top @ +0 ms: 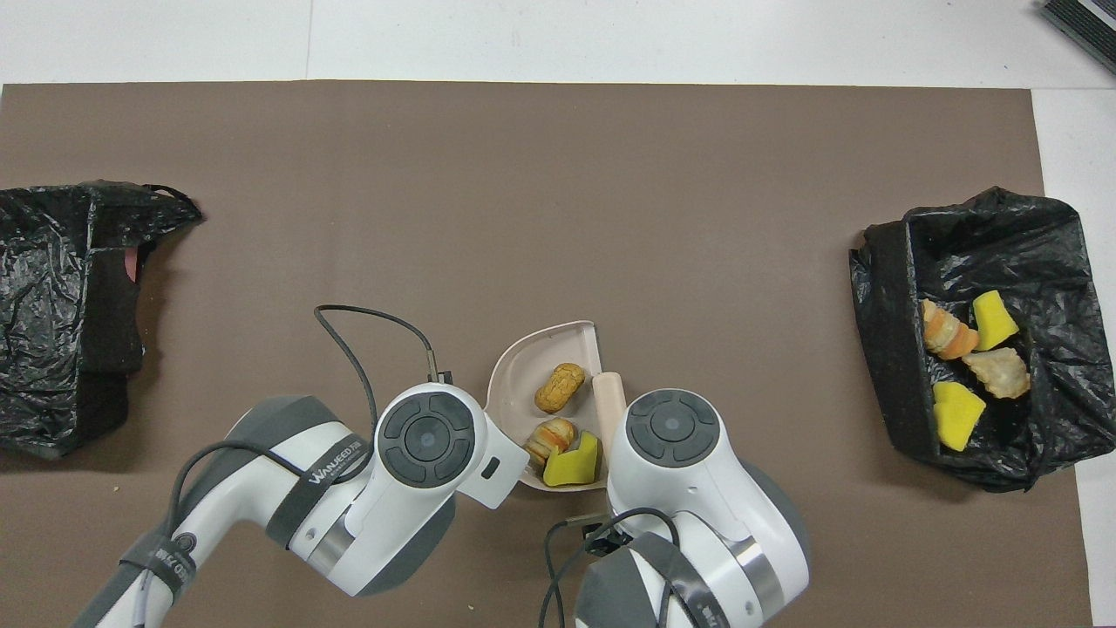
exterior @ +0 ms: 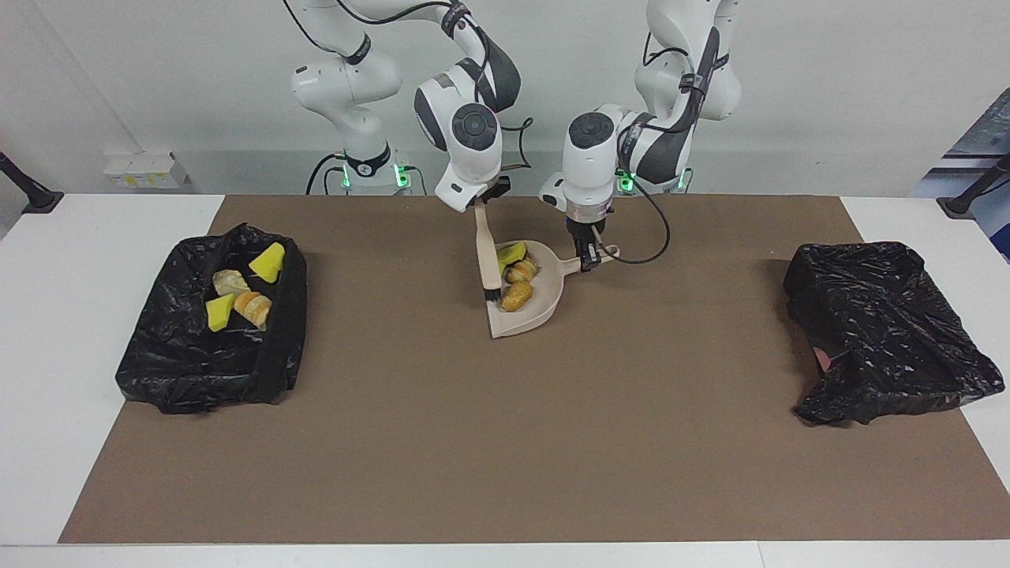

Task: Sweep and dump trash in bin
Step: 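Carry the dustpan with the left gripper to its black bag and tip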

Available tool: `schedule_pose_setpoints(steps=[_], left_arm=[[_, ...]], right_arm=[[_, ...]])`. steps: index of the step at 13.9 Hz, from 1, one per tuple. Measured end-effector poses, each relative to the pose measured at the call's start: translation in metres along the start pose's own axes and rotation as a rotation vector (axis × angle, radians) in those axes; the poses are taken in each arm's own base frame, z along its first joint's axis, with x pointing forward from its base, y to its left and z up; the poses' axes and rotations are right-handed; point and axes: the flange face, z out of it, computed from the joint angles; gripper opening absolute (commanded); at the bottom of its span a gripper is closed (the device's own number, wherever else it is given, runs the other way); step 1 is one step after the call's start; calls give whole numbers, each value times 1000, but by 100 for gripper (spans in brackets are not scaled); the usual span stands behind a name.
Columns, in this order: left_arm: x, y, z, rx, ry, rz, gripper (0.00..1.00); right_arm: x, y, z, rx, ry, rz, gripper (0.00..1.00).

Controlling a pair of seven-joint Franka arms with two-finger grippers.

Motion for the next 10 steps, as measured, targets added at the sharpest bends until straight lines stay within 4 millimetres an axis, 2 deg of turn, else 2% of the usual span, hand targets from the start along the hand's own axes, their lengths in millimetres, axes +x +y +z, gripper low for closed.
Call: schedule_pose_setpoints(steps=[3, 6, 8, 10], left_arm=[[-32, -36, 2, 5, 11, -43, 0], [-69, -84, -1, 15, 23, -38, 0], [-98, -114, -9, 20, 36, -32, 0], [-129, -141, -26, 15, 45, -28, 0]], right_arm=[[-2, -2, -24, 19, 31, 66, 0], [-4, -17, -28, 47, 95, 79, 0], [-14, -44, -16, 47, 116, 74, 0], [-24, -81, 6, 56, 125, 91, 0]])
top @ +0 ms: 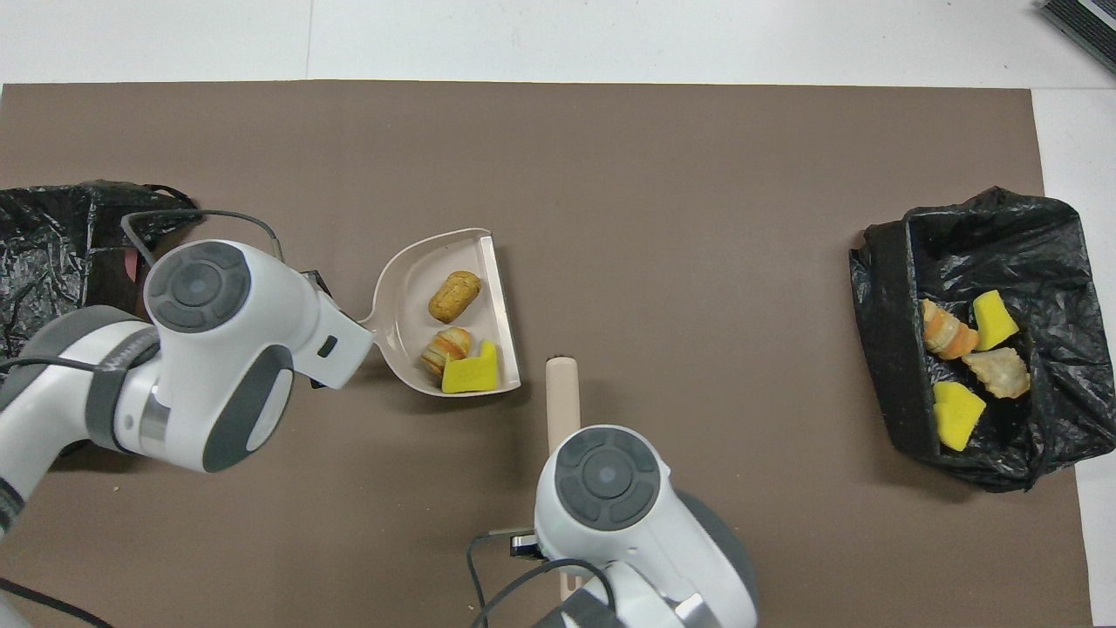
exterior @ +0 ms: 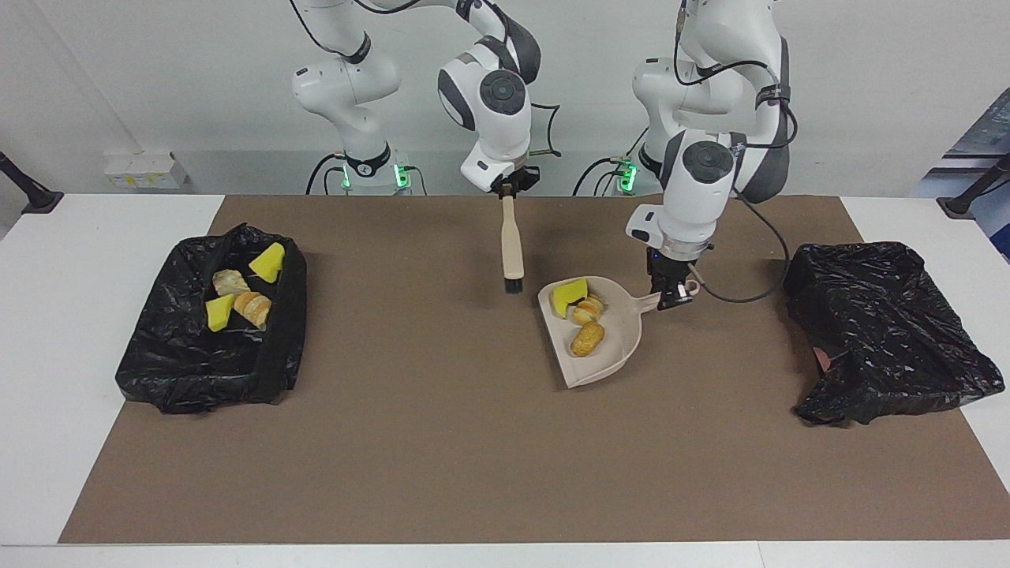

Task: Sweep and dump trash in bin
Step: 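Carry the dustpan with the left gripper to its black bag and tip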

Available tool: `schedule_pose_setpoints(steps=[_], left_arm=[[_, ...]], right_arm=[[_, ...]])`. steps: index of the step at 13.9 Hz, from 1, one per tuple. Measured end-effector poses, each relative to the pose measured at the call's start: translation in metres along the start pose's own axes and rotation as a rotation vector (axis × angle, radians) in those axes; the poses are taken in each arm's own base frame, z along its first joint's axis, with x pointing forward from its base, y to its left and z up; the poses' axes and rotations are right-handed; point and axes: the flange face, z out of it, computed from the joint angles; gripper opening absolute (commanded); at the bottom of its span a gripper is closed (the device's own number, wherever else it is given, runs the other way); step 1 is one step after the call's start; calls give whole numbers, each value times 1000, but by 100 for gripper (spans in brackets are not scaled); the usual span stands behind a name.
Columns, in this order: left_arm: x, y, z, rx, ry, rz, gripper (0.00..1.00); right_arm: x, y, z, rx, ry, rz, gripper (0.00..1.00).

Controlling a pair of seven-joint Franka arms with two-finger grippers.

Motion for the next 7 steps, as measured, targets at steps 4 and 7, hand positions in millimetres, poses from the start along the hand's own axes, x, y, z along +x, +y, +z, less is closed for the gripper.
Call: schedule_pose_setpoints(steps=[4, 7], left_arm=[[-57, -43, -45, -26, 33, 18, 0], [-112, -67, -72, -36, 52, 43, 0]], right_arm=[[-20, -50, 56, -15, -21, 36, 0], [-20, -60, 71, -25, -49, 27, 0]])
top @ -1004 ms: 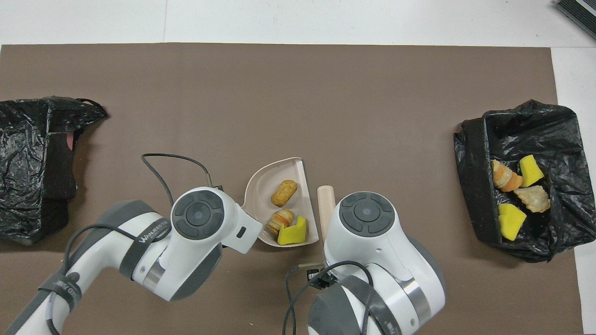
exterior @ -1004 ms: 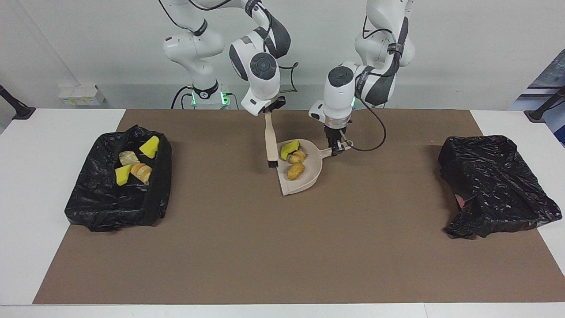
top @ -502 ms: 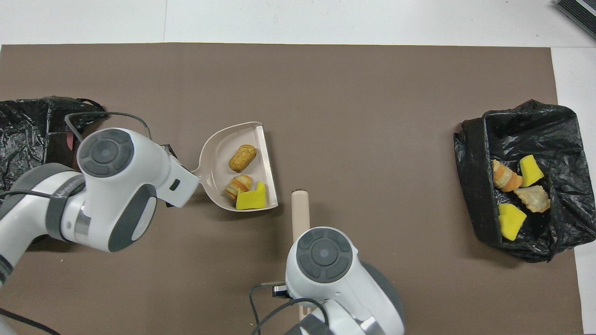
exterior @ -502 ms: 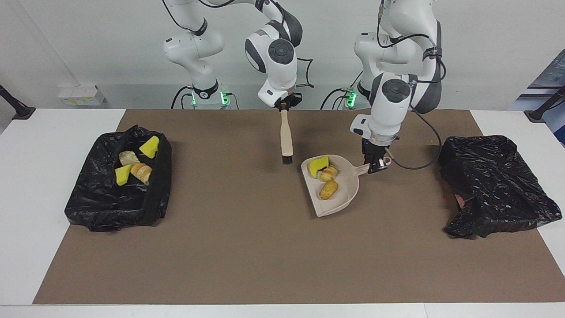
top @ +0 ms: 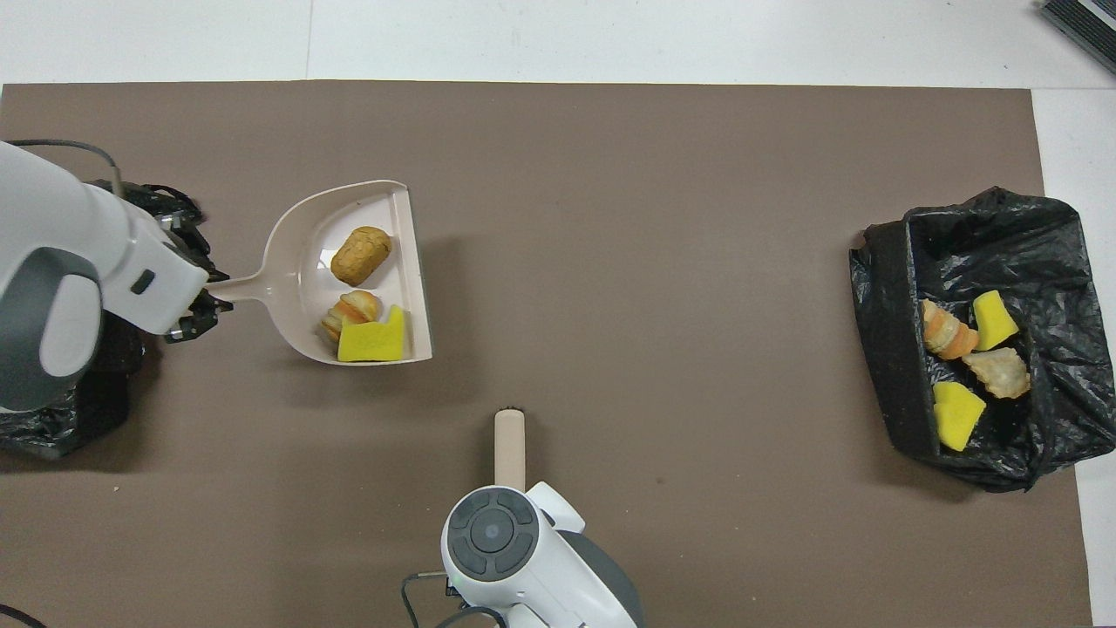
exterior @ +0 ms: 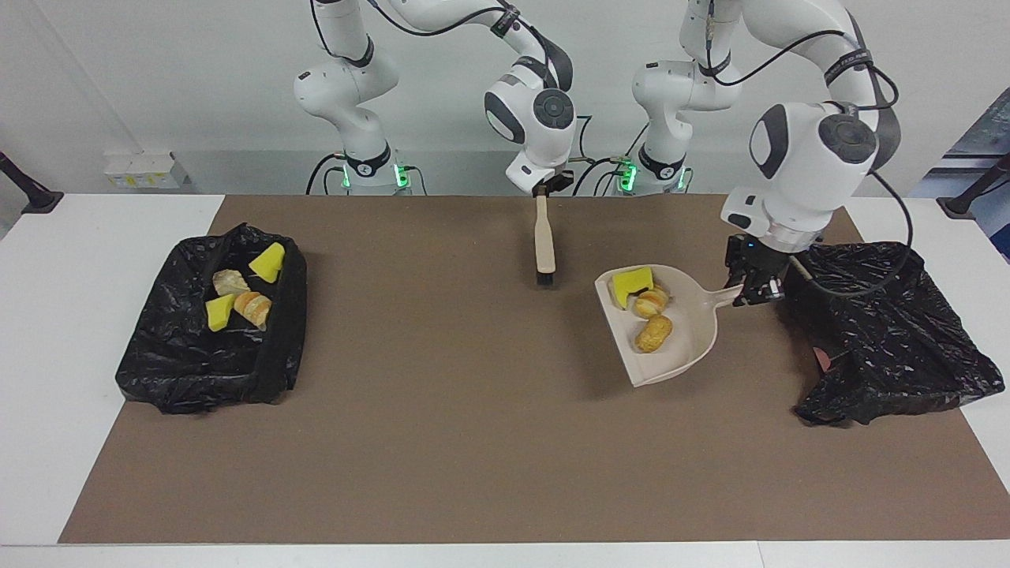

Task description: Sweep and dump trash in bin

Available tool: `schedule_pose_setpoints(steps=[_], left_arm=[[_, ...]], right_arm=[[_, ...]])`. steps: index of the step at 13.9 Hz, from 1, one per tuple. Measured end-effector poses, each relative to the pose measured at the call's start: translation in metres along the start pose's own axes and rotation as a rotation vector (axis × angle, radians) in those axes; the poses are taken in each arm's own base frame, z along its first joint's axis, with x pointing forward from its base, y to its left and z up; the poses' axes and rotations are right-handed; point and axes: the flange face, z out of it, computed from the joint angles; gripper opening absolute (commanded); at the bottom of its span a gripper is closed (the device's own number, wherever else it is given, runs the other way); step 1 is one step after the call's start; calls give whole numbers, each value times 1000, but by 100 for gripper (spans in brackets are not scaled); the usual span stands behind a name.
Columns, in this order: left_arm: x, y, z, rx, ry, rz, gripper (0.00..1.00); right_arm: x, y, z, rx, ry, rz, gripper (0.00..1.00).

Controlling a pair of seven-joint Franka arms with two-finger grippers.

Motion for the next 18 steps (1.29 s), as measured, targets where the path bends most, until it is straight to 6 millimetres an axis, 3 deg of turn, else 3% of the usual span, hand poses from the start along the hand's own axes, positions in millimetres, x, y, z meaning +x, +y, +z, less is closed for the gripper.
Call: schedule_pose_setpoints(steps=[4, 7, 10, 12, 13, 16, 18], left_arm=[[-72, -13, -28, -11, 5, 51, 0], [-136, -20, -42, -14, 7, 110, 0], [-209, -19, -41, -13, 6, 148, 0], [-255, -14, -44, -9, -15, 174, 0], [-274, -11, -48, 0, -38, 178, 0], [-320, -6, -59, 39, -147, 174, 0], [-339, -11, -62, 47, -232, 186, 0]], right_arm=[[-4, -5, 6, -9, -6, -12, 4], [-3, -2, 13, -18, -14, -9, 30], [-2, 1, 20, -21, -15, -8, 40], [-2, 2, 21, -20, -13, -7, 52], [-2, 2, 21, -20, -12, -6, 65], [4, 1, 17, 3, 8, 1, 89], [13, 2, 9, 40, 41, 13, 94]])
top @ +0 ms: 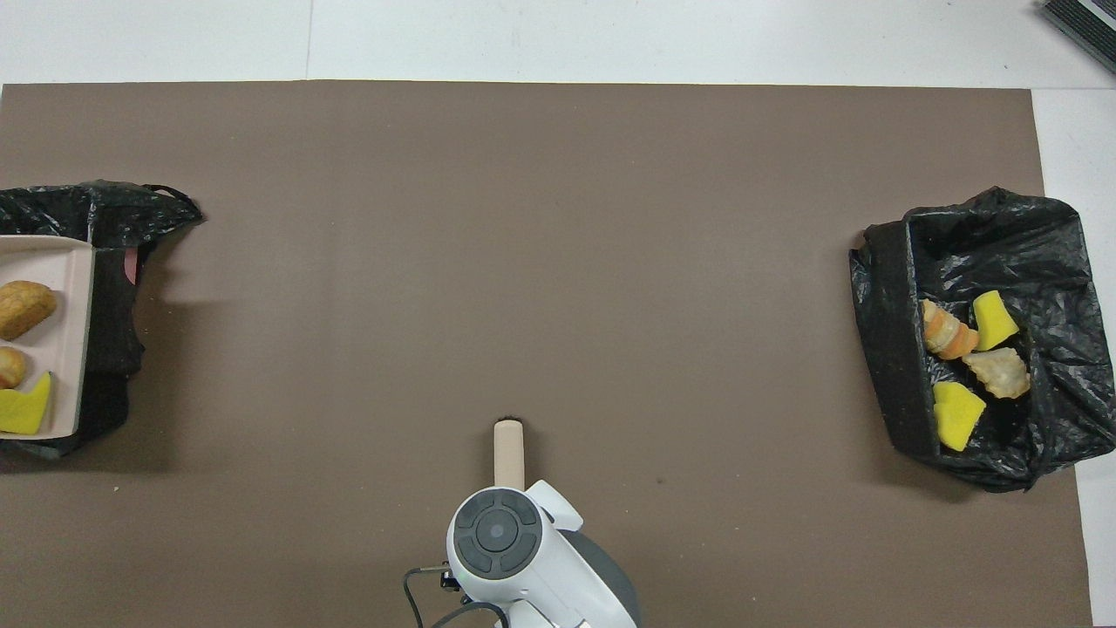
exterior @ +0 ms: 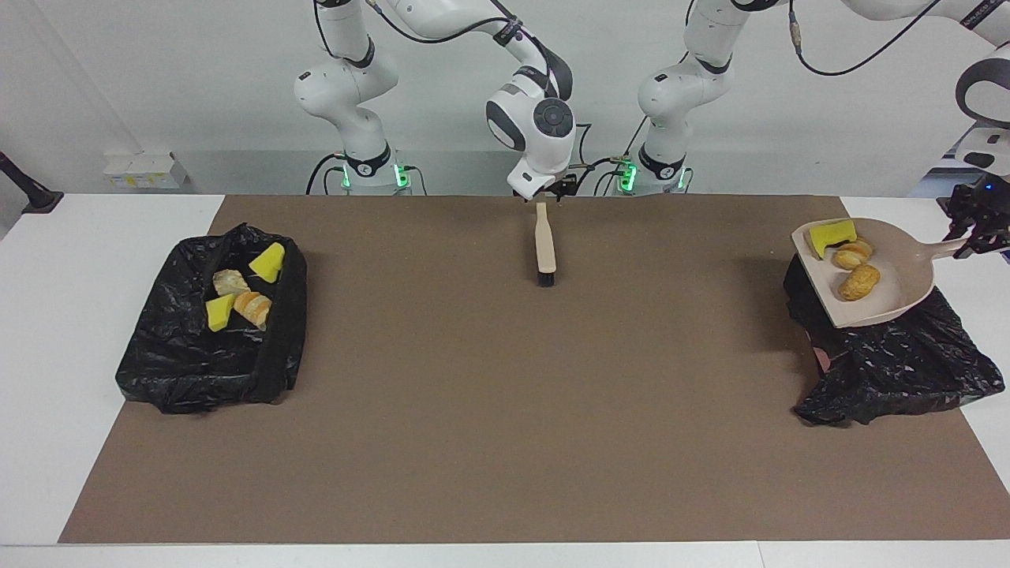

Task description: Sweep and dump trash in bin

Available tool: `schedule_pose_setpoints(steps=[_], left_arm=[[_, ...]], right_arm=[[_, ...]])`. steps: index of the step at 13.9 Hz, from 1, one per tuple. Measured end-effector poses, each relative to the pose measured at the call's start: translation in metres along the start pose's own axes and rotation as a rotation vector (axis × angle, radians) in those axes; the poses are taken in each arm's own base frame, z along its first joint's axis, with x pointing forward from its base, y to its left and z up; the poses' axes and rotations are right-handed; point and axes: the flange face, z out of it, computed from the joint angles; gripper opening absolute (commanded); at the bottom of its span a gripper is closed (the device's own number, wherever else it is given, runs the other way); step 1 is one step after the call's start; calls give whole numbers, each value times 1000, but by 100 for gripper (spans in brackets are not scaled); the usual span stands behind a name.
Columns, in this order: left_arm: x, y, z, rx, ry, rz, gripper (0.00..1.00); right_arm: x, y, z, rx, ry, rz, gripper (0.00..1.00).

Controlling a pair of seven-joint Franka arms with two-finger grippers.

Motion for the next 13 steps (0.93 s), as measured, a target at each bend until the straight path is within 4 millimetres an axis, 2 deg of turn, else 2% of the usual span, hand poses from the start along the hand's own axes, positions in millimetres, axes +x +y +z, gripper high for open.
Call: schedule_pose_setpoints(steps=[2, 4, 6, 8, 10, 13], left_arm=[[-9, -9, 2, 14, -95, 29, 0], [-15, -16, 3, 22, -200, 23, 0], [-15, -19, 4, -3, -287, 12, 0], [-10, -23, 3, -25, -364, 15, 0], [-2, -28, 2, -40, -443, 19, 0], [27, -28, 7, -48, -569, -20, 0]], right_arm=[[24, 10, -19, 24, 46, 27, 100], [59, 36, -51, 44, 108, 78, 100], [93, 75, -84, 57, 170, 139, 100], [118, 116, -116, 60, 235, 185, 100], [133, 158, -149, 57, 278, 202, 100], [133, 207, -208, 44, 288, 222, 100]])
